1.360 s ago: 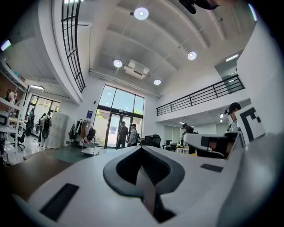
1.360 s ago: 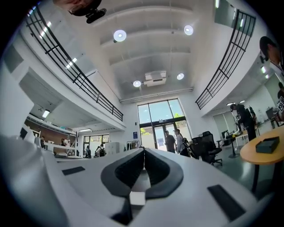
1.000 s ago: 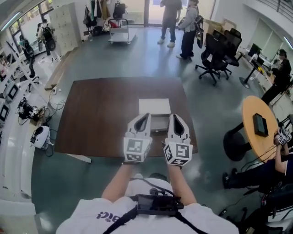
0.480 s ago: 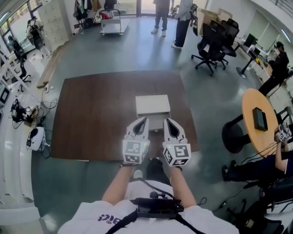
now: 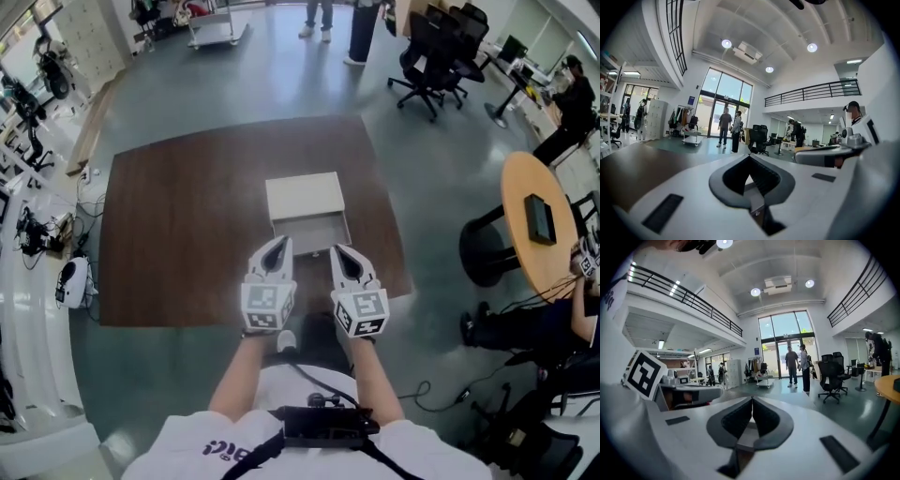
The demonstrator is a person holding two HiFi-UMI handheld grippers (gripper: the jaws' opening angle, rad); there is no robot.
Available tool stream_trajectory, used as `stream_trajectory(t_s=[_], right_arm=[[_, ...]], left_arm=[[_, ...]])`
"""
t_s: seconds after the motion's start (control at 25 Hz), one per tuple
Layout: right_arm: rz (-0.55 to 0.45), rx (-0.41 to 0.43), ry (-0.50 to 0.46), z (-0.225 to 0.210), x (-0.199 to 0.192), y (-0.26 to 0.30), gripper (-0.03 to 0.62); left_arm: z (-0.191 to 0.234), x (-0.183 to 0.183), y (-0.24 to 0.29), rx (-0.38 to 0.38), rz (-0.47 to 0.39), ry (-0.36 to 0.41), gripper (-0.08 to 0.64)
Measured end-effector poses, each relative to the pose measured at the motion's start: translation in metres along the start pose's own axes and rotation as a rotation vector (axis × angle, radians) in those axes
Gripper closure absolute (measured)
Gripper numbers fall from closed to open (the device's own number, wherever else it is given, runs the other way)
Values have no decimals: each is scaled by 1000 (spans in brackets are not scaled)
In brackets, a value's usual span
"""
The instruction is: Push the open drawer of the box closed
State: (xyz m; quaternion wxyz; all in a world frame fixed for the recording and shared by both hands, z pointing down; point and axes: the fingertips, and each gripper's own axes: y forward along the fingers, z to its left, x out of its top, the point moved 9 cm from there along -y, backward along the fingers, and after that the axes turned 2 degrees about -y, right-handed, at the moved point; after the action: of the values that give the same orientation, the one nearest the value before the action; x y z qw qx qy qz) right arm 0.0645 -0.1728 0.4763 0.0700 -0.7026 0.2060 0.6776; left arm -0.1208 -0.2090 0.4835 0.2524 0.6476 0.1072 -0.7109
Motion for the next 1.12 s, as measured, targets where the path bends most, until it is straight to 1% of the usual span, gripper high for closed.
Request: stream_trajectory(t_s=[0.12, 0.28, 0.32, 0.36, 0.56, 0.8, 1.0, 1.12], right_arm=[[71, -13, 27, -12, -22, 2, 598], [144, -28, 53, -24, -51, 2, 596], [161, -25, 65, -26, -59, 3, 562], [179, -21, 80, -28, -67, 5, 547], [272, -26, 125, -35, -106, 12, 522], [388, -34, 123, -41, -151, 26, 468], [473, -23, 155, -49, -186, 41, 463], [493, -23, 168, -52, -200, 57, 463]], left_arm=[[0, -12, 10, 10, 12, -13, 565], [-2, -27, 22, 16, 21, -11, 565], [-1, -31, 25, 18, 28, -12, 565], [0, -36, 28, 21, 35, -14, 565], [3, -60, 41, 30, 85, -22, 565], [2, -88, 59, 27, 126, -5, 565], [-2, -103, 79, 26, 160, -6, 565], [3, -109, 92, 29, 173, -2, 565]])
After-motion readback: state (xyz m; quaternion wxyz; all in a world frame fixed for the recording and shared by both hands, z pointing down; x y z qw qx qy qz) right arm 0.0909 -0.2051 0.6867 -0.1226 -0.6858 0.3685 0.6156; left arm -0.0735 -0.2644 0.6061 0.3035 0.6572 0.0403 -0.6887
